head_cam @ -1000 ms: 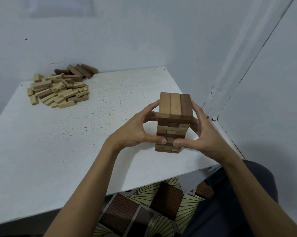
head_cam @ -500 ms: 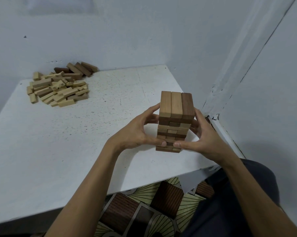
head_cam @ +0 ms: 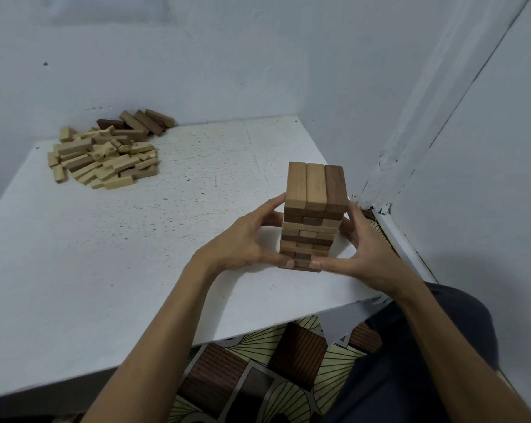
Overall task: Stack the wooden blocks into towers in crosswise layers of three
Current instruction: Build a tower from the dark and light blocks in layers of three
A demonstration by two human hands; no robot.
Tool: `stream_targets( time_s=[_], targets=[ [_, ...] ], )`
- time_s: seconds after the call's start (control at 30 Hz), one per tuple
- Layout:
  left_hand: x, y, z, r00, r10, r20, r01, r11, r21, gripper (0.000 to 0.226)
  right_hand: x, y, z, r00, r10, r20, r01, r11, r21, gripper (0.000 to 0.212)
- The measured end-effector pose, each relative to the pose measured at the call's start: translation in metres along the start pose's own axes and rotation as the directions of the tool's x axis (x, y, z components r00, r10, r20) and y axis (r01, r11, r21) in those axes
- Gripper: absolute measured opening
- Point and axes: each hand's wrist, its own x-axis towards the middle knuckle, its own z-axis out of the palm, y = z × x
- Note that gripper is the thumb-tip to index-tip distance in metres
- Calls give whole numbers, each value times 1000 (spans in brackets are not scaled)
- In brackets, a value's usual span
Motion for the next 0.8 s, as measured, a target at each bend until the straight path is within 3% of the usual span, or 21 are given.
stream_targets(
  time_s=[0.8],
  targets=[
    [-1,-6,4,999,-9,-49,10,1000,24,101,0,10,3,999,33,-8,-34,997,-76,110]
  ],
)
